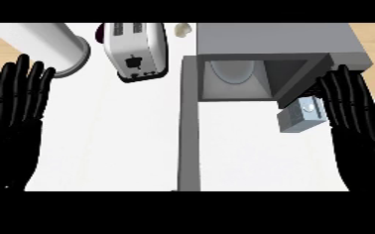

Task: Pick up the milk, place it into the microwave and close the microwave

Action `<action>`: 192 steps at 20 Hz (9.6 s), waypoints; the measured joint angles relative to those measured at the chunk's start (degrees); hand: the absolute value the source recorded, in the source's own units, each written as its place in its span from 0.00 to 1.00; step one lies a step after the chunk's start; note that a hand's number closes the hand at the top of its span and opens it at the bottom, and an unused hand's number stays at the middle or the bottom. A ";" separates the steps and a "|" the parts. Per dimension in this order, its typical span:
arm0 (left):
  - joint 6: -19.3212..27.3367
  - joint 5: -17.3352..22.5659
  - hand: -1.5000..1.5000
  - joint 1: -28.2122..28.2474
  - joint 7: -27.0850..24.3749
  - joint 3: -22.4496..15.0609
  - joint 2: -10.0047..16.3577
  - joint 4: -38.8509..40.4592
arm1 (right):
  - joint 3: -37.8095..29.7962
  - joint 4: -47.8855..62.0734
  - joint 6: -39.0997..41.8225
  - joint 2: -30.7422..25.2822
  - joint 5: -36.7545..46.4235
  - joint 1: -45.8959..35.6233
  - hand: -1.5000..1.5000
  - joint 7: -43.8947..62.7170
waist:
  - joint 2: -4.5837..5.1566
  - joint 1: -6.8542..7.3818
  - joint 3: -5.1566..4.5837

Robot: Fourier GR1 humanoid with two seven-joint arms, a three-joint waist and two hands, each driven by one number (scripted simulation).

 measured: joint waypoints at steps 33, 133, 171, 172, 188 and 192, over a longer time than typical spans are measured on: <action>-13.67 18.21 0.00 38.24 -9.46 5.74 -6.15 -14.77 | -24.49 4.71 32.65 -9.31 -19.34 8.36 0.00 -6.45 | -0.84 0.84 -0.63; -36.86 32.34 0.00 47.50 -18.55 27.43 -6.08 -2.42 | -10.06 72.12 -11.88 1.47 27.41 -36.63 1.00 -31.12 | -0.79 0.92 -0.70; -38.60 25.73 0.00 31.82 -15.00 25.07 -1.94 5.83 | -23.40 110.46 -31.03 -4.67 28.65 -60.27 0.00 -35.80 | 1.73 5.91 -0.37; -38.40 25.29 0.00 31.41 -14.84 24.51 -2.32 5.69 | -23.89 110.50 -29.95 -4.67 28.08 -60.16 0.00 -36.60 | 1.66 5.68 -0.37; -38.36 18.66 0.00 33.94 -13.19 14.64 -6.92 -0.64 | -26.97 108.00 -15.81 -1.31 21.63 -53.05 0.00 -46.77 | -0.38 1.56 -0.56; -36.32 16.77 0.00 33.46 -11.56 10.96 -6.85 -2.54 | -25.93 104.65 -12.75 0.20 20.59 -49.43 0.00 -47.39 | -0.86 0.44 -0.62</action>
